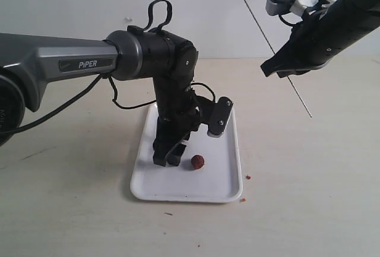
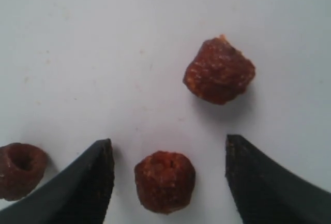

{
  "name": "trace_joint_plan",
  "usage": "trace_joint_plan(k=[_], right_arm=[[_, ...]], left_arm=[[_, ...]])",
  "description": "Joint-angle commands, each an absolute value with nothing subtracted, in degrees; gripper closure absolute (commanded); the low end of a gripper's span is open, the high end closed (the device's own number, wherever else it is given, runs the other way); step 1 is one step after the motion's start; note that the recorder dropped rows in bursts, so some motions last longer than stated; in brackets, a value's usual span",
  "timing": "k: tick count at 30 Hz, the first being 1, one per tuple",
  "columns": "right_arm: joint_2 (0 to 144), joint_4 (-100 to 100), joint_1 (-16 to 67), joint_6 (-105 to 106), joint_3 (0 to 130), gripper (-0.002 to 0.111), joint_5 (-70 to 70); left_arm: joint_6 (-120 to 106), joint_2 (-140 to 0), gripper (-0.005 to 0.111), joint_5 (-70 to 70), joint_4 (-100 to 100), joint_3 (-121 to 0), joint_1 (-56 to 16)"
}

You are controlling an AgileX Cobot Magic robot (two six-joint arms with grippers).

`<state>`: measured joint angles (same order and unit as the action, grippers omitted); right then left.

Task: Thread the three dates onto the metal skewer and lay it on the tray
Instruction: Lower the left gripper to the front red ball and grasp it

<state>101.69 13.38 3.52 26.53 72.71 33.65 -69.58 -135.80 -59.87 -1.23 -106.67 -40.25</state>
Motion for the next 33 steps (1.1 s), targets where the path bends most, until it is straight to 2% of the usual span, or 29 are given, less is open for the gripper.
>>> trace_joint_plan(k=[1, 14, 17, 20, 22, 33], right_arm=[[101.7, 13.4, 3.4, 27.0, 73.0, 0.108, 32.6], [101.7, 14.0, 3.4, 27.0, 73.0, 0.108, 31.8], [101.7, 14.5, 3.4, 27.0, 73.0, 0.108, 31.5], [101.7, 14.6, 3.4, 27.0, 73.0, 0.108, 31.5], [101.7, 14.6, 3.4, 27.0, 73.0, 0.108, 31.5], [101.7, 14.7, 3.4, 27.0, 73.0, 0.108, 31.0]], left_arm=[[-68.1, -136.1, 0.045, -60.2, -2.3, -106.6, -40.4], [-65.7, -136.2, 0.046, -60.4, -2.6, -106.6, -39.2], [-65.7, -136.5, 0.054, -60.1, -2.6, -106.6, -39.3], [-65.7, -136.7, 0.069, -60.1, -2.6, -106.6, -39.3], [-65.7, -136.7, 0.073, -60.1, -2.6, -106.6, -39.3], [-60.5, -136.3, 0.073, -62.4, -2.6, -106.6, -39.4]])
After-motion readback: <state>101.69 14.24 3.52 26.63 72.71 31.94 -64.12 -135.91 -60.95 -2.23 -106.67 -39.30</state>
